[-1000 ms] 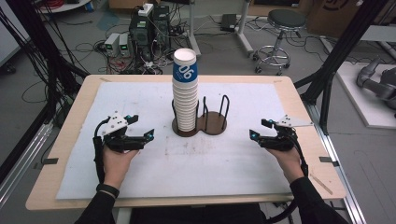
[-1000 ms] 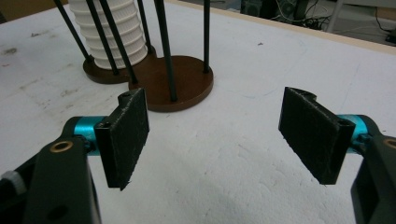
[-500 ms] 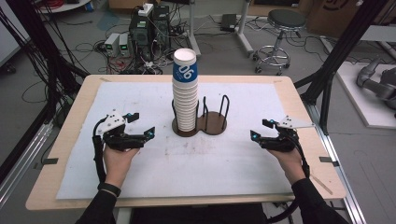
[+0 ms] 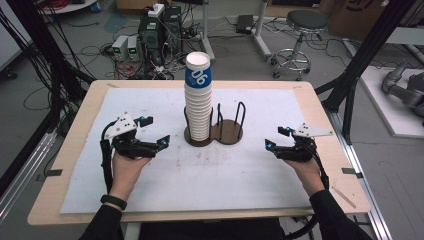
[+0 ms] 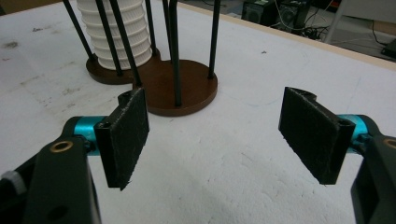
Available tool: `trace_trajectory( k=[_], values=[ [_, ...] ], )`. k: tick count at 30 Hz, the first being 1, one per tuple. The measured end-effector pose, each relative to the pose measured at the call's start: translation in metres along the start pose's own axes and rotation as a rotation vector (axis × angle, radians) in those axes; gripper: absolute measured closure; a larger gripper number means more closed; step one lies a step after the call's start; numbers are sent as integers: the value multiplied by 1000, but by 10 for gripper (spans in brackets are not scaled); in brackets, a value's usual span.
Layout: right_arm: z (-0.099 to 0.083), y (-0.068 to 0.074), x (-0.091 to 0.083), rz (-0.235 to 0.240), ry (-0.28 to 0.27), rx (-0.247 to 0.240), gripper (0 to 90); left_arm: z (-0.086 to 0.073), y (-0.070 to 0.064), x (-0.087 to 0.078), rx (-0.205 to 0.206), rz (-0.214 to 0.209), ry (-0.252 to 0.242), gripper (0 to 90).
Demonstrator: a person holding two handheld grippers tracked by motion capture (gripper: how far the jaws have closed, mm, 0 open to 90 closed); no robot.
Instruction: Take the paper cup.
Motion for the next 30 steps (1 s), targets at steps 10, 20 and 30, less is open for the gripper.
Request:
trace_trajectory(
  k=[10,20,30],
  values=[
    [0,0,-1,-1,0,1,250,15,0,27,-14,-33,-26,70],
    [-1,0,-3,3,8,6,250,33,1,51,-15,-44,-42,70],
    [-1,0,-2,3,7,0,250,50,8,73,-3,-61,-47,70]
  ],
)
Point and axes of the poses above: each handheld gripper's, and its own axes: x roughly forward along the jaws, z roughly out of its top, y roughly to its left, the point moved 2 cm from there along x, roughly forward along the jaws, and after that the axes turned 3 degrees about z, right-handed, at the moved point
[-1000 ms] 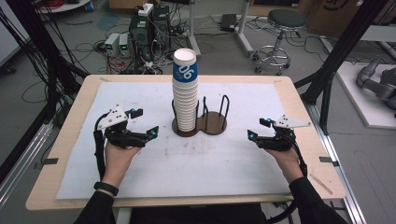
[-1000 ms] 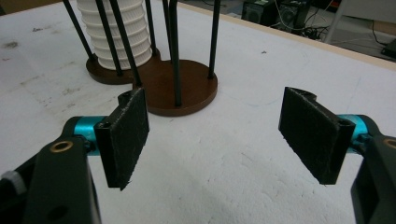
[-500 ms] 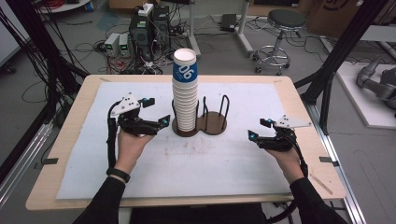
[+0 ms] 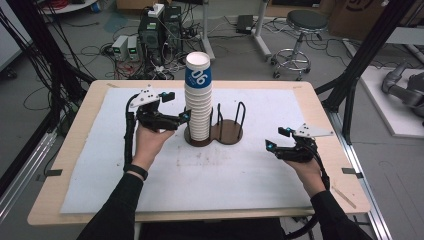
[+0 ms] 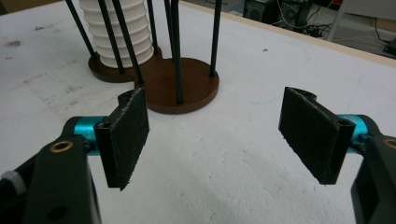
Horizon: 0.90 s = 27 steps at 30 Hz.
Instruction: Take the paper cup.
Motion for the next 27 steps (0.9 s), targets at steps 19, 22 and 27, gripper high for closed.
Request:
trace_trajectory(
  k=[19,22,27],
  values=[
    [0,0,-1,4,-2,0,249,16,3,37,16,-43,0,70],
    [0,1,-1,7,-2,5,249,16,3,44,13,-52,6,70],
    [0,1,-1,9,-2,1,249,15,3,50,0,-46,-15,70]
  ],
)
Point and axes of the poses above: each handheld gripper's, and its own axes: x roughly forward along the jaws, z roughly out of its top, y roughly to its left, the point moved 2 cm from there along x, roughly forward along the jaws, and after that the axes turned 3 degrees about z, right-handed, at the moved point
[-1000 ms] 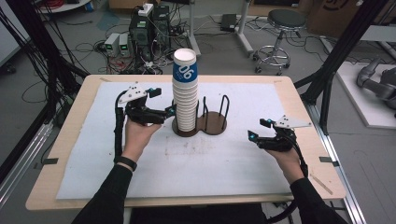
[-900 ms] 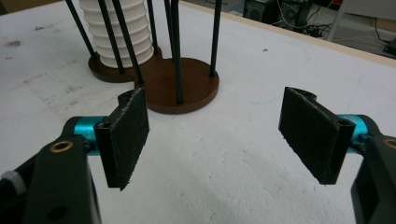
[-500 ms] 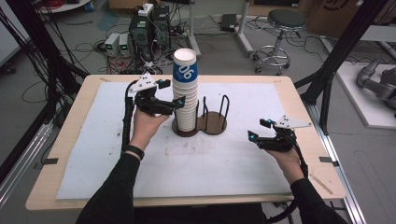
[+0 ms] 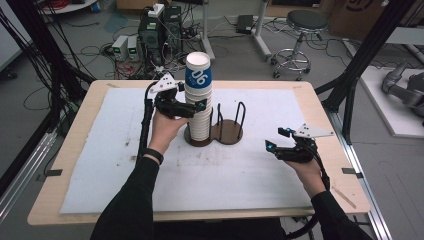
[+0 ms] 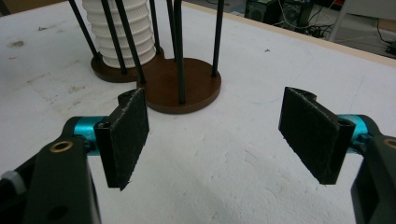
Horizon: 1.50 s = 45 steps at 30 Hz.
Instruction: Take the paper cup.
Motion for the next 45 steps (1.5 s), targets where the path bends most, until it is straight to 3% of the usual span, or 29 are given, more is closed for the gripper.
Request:
trace_trajectory(
  k=[4,9,20,34,36,45],
  values=[
    [0,1,0,2,0,-4,249,0,2,0,-22,2,-18,70],
    [3,4,1,13,-15,-2,250,0,2,-1,-13,1,-12,103],
    [28,19,0,69,-65,-22,258,0,2,-1,-12,4,-13,109],
    [78,24,11,143,-108,-12,261,1,1,-1,-3,6,-7,111],
    [96,27,17,159,-122,-16,261,1,1,-1,-1,7,-7,111],
    [142,38,33,206,-151,-46,260,2,0,-1,4,13,-5,112]
  ],
)
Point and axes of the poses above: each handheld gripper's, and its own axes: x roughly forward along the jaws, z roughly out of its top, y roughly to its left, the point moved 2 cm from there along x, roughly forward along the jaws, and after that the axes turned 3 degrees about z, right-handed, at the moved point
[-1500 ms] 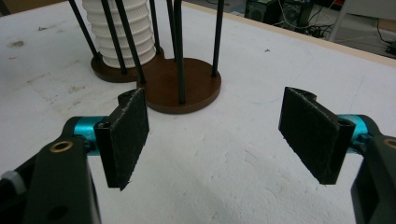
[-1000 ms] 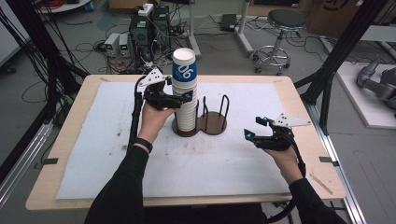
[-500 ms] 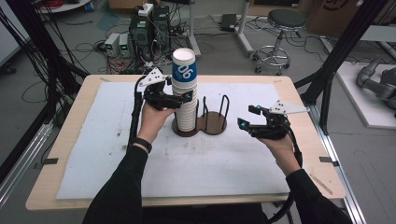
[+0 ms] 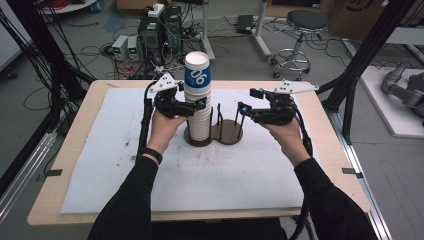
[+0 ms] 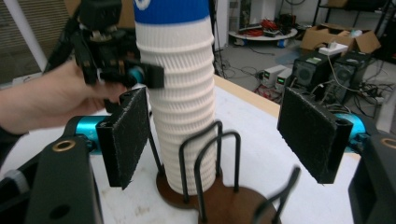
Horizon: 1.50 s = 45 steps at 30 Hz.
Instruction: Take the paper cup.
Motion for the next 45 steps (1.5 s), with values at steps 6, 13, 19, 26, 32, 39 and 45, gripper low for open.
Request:
trace_trajectory(
  k=[6,13,19,26,32,39,45],
  values=[
    [27,4,18,17,-38,2,237,0,0,0,2,0,-1,113],
    [57,12,41,36,-42,-16,213,0,0,0,6,-2,1,113],
    [75,16,60,56,-50,-5,204,0,0,0,10,0,0,113],
    [92,20,82,55,-26,8,203,0,0,0,13,-1,2,114],
    [99,23,101,46,24,12,203,0,-1,1,15,1,1,114],
    [101,27,111,26,61,-24,280,0,-1,0,14,1,2,114],
    [104,28,108,28,37,-26,285,0,-1,0,18,2,2,114]
  ],
)
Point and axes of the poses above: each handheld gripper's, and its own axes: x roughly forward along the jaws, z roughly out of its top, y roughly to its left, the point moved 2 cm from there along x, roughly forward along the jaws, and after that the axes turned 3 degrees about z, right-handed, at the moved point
